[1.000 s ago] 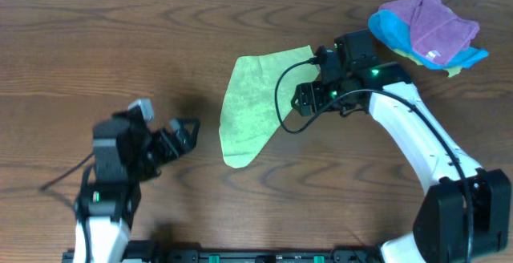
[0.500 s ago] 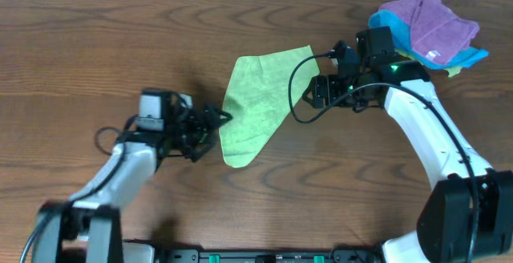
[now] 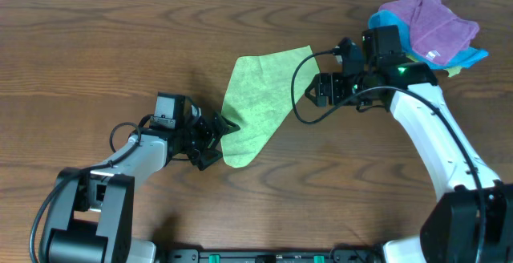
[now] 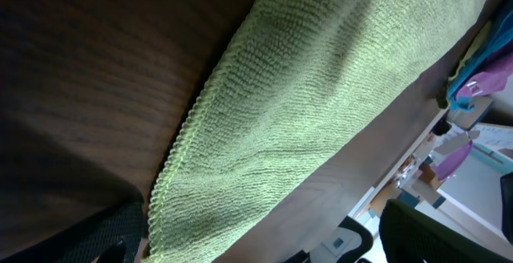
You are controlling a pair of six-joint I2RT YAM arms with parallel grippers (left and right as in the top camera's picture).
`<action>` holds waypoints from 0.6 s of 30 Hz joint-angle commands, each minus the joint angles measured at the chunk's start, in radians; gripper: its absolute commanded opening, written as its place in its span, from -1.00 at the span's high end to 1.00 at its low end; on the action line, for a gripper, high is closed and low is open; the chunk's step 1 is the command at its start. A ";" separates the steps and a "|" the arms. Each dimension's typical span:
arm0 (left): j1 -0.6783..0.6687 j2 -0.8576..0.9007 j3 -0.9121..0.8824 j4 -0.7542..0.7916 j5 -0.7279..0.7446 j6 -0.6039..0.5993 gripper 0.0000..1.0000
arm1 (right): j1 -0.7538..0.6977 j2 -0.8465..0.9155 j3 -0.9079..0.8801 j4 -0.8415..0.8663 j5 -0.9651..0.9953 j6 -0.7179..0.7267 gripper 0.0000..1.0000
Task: Fold the cloth
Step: 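Grasp the green cloth's near corner with the left gripper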
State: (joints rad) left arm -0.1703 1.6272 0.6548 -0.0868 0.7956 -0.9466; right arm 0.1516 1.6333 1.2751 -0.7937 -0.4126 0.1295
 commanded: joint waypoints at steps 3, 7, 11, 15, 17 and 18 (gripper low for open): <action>-0.002 0.035 -0.006 -0.013 -0.010 0.000 -0.91 | -0.009 -0.019 0.021 0.002 -0.014 0.012 -0.77; -0.022 0.037 -0.034 0.017 -0.019 -0.027 -0.91 | -0.009 -0.019 0.021 0.006 -0.014 0.013 -0.77; -0.078 0.037 -0.053 0.083 -0.045 -0.079 -0.91 | -0.009 -0.019 0.021 0.012 -0.015 0.028 -0.76; -0.127 0.037 -0.053 0.115 -0.092 -0.102 -0.50 | -0.009 -0.019 0.021 0.016 -0.015 0.035 -0.75; -0.130 0.037 -0.053 0.120 -0.104 -0.109 0.24 | -0.009 -0.019 0.021 0.015 -0.015 0.035 -0.74; -0.130 0.037 -0.053 0.124 -0.109 -0.108 0.40 | -0.009 -0.019 0.021 0.015 -0.015 0.035 -0.74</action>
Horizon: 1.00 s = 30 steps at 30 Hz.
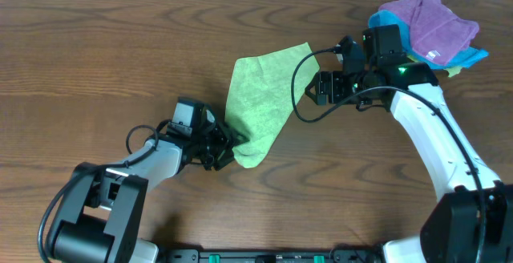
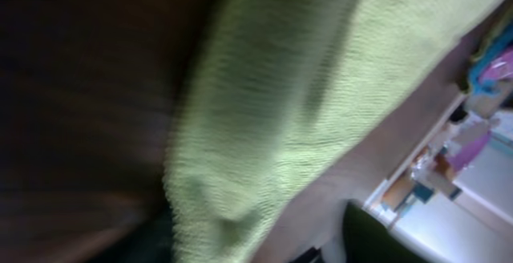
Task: Fold the cloth
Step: 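Grasp the green cloth's near corner with the left gripper, then grasp the green cloth's right edge with the right gripper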
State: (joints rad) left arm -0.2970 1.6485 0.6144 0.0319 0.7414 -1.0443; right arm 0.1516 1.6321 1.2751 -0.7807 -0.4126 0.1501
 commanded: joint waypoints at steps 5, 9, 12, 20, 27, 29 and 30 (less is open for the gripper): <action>-0.005 0.016 -0.013 0.043 -0.069 0.029 0.64 | -0.009 -0.018 0.021 0.003 -0.016 0.022 -0.73; -0.017 0.017 -0.013 0.060 -0.081 0.061 0.89 | -0.009 -0.018 0.021 0.003 -0.018 0.026 -0.72; -0.034 0.023 -0.013 0.085 -0.090 0.081 0.89 | -0.009 -0.018 0.021 0.003 -0.019 0.030 -0.72; 0.005 0.028 0.000 0.309 0.034 0.065 0.88 | -0.009 -0.018 0.021 0.000 -0.017 0.032 -0.68; 0.209 0.012 0.206 0.391 0.153 0.011 0.88 | -0.009 -0.018 0.021 -0.032 0.024 0.021 -0.65; 0.276 0.012 0.302 0.387 0.171 0.012 0.88 | -0.007 -0.018 0.021 -0.044 0.024 0.016 -0.63; 0.310 0.012 0.354 0.372 0.169 0.022 0.88 | -0.005 -0.018 0.021 -0.051 0.023 0.013 -0.62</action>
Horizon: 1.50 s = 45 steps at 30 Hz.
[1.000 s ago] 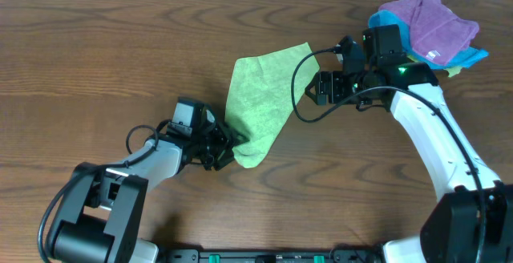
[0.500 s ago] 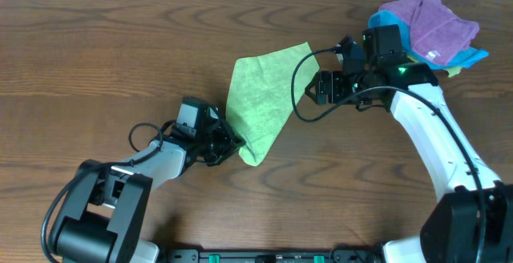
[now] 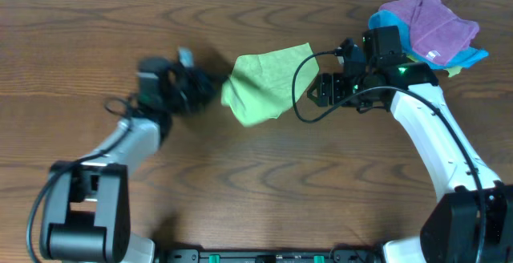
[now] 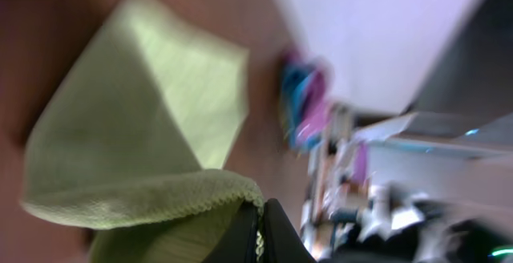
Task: Fold the cloth
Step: 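Grasp the green cloth's right edge with the right gripper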
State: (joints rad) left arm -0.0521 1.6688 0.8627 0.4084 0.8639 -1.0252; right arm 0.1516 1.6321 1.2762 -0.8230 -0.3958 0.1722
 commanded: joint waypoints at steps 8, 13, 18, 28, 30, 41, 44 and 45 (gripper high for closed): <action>0.142 -0.008 0.250 -0.331 0.008 0.205 0.89 | 0.053 -0.018 0.020 -0.010 0.002 -0.007 -0.61; 0.137 -0.008 0.250 -0.397 -0.036 0.264 0.89 | 0.132 -0.008 0.016 0.005 -0.006 0.009 -0.64; 0.138 -0.008 0.250 -0.405 -0.083 0.279 0.89 | 0.235 0.082 -0.018 0.169 -0.031 0.073 -0.63; 0.138 -0.008 0.250 -0.412 -0.088 0.286 0.89 | 0.287 0.366 -0.021 0.533 -0.136 0.363 -0.51; 0.138 -0.008 0.250 -0.412 -0.086 0.285 0.89 | 0.298 0.396 -0.021 0.596 -0.138 0.419 -0.54; 0.138 -0.008 0.250 -0.412 -0.085 0.285 0.89 | 0.380 0.451 -0.021 0.768 -0.049 0.604 -0.61; 0.138 -0.008 0.250 -0.412 -0.085 0.285 0.89 | 0.390 0.465 -0.021 0.768 -0.030 0.624 -0.61; 0.138 -0.008 0.250 -0.412 -0.085 0.285 0.89 | 0.392 0.467 -0.021 0.768 -0.024 0.633 -0.61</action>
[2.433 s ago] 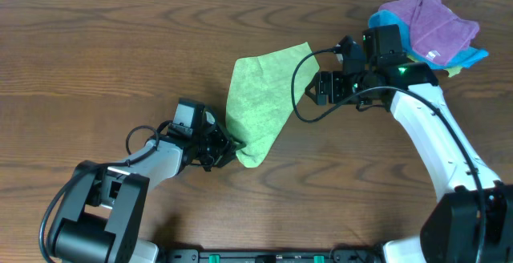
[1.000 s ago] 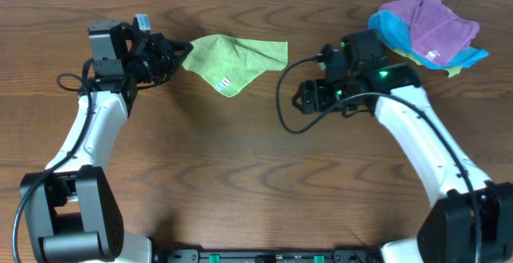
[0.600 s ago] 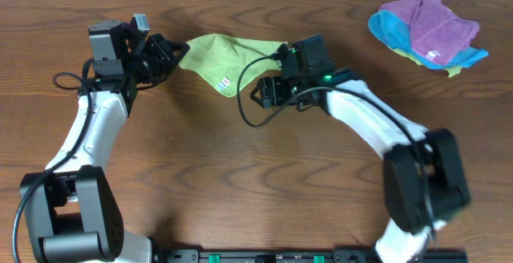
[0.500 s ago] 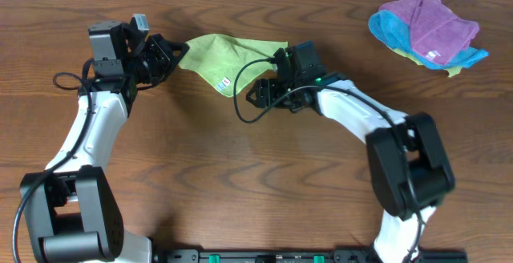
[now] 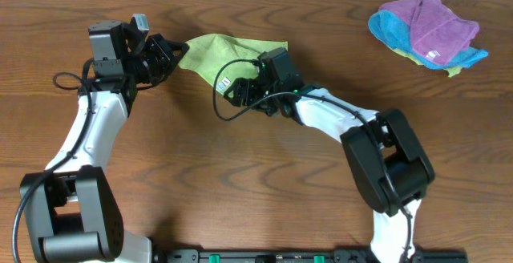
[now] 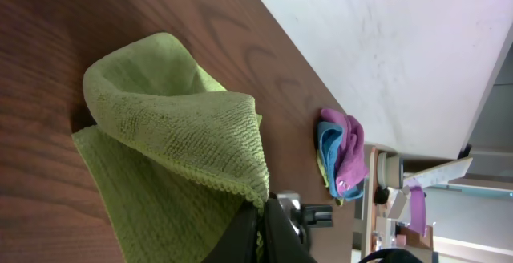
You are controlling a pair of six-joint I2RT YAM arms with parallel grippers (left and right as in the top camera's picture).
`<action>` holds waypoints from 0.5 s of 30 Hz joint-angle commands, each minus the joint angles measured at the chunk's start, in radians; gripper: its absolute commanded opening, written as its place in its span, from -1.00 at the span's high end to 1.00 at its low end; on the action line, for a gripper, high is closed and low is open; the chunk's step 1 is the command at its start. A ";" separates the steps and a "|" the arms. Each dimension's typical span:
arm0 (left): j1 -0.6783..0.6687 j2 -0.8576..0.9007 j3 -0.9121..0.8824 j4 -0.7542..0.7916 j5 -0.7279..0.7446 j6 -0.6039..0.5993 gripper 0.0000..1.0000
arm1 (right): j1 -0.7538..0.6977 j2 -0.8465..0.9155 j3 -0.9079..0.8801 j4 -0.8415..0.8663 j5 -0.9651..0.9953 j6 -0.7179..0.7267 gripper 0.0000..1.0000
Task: Fold the cloth
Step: 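Grasp the green cloth's right edge with the right gripper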
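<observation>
A green cloth lies bunched and partly doubled over at the back middle of the table. My left gripper is at its left end, shut on a hemmed edge. In the left wrist view the fingers pinch that edge, and the cloth drapes away in a loose fold. My right gripper sits at the cloth's near edge, right of centre. From overhead its fingers are too dark to tell whether they are open or shut.
A pile of purple, blue and yellow cloths lies at the back right corner, also visible as a pile in the left wrist view. The brown wooden table stretches wide in front of both arms.
My left gripper has moved to the back left with the cloth's edge, drawing the cloth that way. My right arm has swung from beside the pile to the cloth's near edge.
The cloth first lay flat on a slant, with my left gripper at its near corner. Then the gripper was over that corner. Later the corner was up and doubled back. Now the cloth is bunched at the back, both grippers at it.
</observation>
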State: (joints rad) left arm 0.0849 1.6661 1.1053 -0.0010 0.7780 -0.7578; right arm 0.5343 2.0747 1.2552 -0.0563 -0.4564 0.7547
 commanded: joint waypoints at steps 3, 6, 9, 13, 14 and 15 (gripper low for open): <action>0.001 -0.006 0.008 -0.002 0.009 0.018 0.89 | 0.011 0.047 0.001 0.028 0.047 0.081 -0.61; 0.001 -0.006 0.008 -0.002 0.021 0.018 0.89 | 0.012 0.071 0.001 0.068 0.058 0.120 -0.61; 0.001 -0.006 0.008 -0.002 0.027 0.018 0.89 | 0.016 0.093 0.001 0.114 0.089 0.160 -0.61; 0.001 -0.006 0.008 -0.002 0.031 0.017 0.89 | 0.020 0.131 0.001 0.160 0.111 0.204 -0.57; 0.001 -0.006 0.008 -0.002 0.035 0.017 0.89 | 0.023 0.139 0.001 0.168 0.115 0.211 -0.56; 0.001 -0.006 0.008 -0.003 0.038 0.016 0.89 | 0.025 0.150 0.001 0.178 0.117 0.214 -0.54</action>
State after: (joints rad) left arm 0.0849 1.6661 1.1053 -0.0010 0.7887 -0.7578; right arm 0.5438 2.1502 1.2648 0.1329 -0.4004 0.9184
